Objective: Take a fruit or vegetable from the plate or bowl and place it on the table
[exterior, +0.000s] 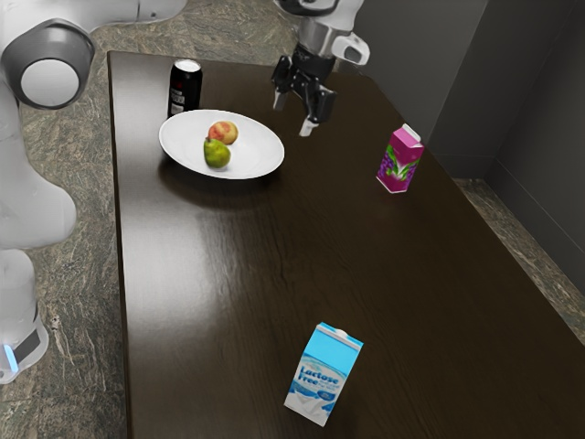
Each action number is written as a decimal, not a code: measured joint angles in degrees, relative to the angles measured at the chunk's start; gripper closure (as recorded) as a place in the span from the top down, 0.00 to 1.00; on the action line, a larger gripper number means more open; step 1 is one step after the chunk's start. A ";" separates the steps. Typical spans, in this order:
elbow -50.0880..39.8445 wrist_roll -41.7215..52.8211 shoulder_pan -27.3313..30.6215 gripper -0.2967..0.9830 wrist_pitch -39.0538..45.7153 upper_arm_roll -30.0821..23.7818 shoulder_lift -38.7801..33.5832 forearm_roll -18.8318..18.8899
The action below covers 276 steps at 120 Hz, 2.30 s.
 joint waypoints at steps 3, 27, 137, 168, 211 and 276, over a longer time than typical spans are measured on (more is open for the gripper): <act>-0.01 -0.36 -0.03 0.77 1.37 0.02 0.00 -0.02; -0.04 -2.86 0.51 0.77 7.90 0.12 -0.76 -0.53; 2.64 -16.40 -4.43 0.77 15.22 12.36 -9.85 10.02; -10.37 -18.00 68.41 0.77 15.08 -62.26 -28.33 16.78; -33.50 -24.51 84.33 0.77 29.78 -75.27 -30.75 23.95; -38.78 -30.81 83.69 0.77 44.56 -65.83 -22.66 27.96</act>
